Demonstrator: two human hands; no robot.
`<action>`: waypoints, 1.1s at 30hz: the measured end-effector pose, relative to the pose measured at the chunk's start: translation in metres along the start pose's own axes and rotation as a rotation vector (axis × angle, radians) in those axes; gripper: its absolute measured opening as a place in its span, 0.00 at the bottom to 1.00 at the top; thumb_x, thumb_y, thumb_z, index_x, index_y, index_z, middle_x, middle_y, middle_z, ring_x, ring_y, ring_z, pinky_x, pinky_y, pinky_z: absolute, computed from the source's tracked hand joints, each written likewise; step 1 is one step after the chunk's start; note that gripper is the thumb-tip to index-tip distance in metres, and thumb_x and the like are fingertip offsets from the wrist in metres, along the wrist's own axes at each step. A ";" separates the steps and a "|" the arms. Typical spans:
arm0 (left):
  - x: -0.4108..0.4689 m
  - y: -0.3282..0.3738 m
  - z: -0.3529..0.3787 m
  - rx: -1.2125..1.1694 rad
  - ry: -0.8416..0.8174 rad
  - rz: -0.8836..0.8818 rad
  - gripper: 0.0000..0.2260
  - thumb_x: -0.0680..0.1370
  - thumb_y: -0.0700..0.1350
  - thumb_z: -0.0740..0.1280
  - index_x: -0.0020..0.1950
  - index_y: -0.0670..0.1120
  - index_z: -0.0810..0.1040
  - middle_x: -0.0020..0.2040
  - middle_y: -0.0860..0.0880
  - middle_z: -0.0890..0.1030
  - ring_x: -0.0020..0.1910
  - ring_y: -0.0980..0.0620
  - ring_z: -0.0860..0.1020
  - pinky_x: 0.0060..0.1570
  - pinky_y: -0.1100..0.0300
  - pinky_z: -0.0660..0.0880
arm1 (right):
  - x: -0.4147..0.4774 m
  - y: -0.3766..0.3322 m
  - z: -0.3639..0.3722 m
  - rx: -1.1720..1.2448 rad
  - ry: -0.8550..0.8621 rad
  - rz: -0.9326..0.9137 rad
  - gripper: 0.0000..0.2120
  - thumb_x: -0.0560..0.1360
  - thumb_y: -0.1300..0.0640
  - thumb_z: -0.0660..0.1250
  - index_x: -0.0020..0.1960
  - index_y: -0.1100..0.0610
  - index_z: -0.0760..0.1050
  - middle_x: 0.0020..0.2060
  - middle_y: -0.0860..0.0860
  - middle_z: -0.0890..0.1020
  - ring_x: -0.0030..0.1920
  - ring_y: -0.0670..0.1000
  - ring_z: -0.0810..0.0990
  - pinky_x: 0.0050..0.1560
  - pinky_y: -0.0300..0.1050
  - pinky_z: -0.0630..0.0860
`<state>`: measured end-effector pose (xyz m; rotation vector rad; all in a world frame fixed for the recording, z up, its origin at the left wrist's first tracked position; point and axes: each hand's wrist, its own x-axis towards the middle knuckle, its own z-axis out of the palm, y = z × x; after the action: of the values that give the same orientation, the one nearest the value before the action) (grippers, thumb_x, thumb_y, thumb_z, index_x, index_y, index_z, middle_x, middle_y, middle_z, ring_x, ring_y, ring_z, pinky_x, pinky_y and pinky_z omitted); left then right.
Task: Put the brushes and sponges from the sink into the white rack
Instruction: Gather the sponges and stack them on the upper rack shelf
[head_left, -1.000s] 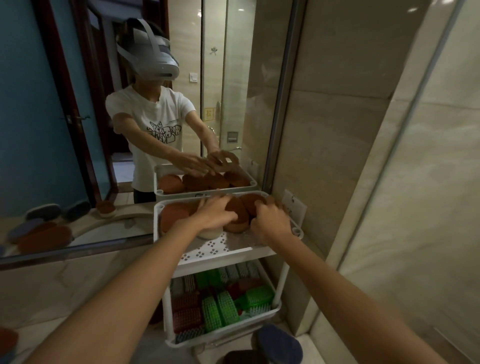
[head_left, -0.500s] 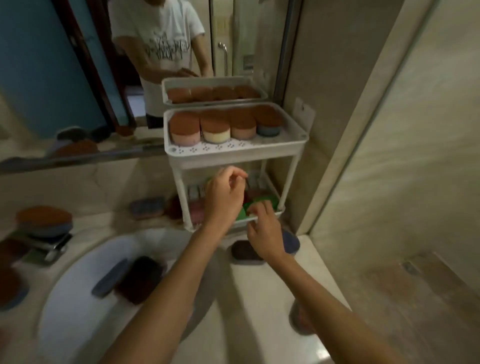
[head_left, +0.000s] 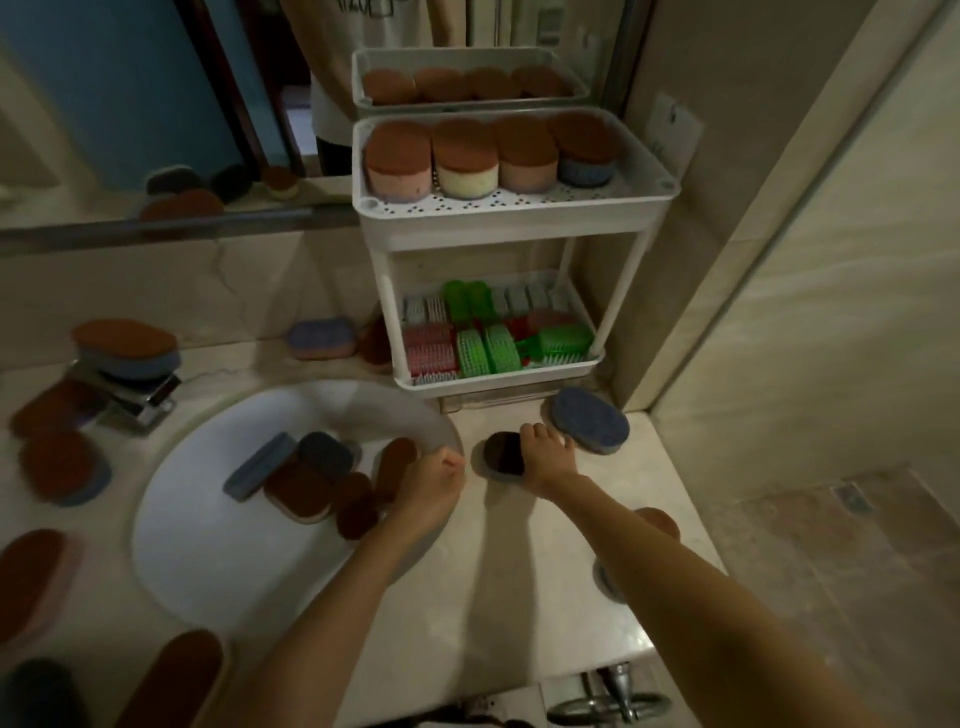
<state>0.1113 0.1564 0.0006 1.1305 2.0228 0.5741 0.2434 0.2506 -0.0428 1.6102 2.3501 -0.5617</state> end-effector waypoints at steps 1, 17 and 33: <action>0.001 -0.001 -0.001 0.029 -0.003 0.030 0.12 0.77 0.39 0.62 0.59 0.40 0.76 0.57 0.40 0.79 0.58 0.43 0.77 0.56 0.55 0.73 | -0.001 0.000 0.002 0.028 0.013 -0.018 0.26 0.72 0.54 0.68 0.65 0.59 0.63 0.64 0.59 0.70 0.66 0.60 0.67 0.65 0.55 0.65; 0.027 0.024 0.007 0.490 -0.139 0.316 0.29 0.69 0.51 0.72 0.65 0.45 0.64 0.62 0.45 0.68 0.61 0.44 0.72 0.57 0.51 0.73 | -0.002 0.034 -0.041 0.900 0.044 0.238 0.13 0.78 0.52 0.60 0.42 0.61 0.74 0.40 0.60 0.80 0.38 0.57 0.79 0.41 0.51 0.78; 0.032 0.012 -0.001 0.286 0.039 0.158 0.31 0.68 0.48 0.73 0.66 0.45 0.63 0.64 0.45 0.68 0.64 0.46 0.70 0.62 0.50 0.72 | 0.020 0.077 -0.041 0.590 0.168 0.136 0.26 0.71 0.48 0.67 0.65 0.58 0.67 0.56 0.58 0.77 0.53 0.60 0.77 0.47 0.49 0.72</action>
<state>0.1060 0.1898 -0.0028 1.4683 2.1084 0.3937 0.3089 0.3103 -0.0283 2.1099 2.2896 -1.2171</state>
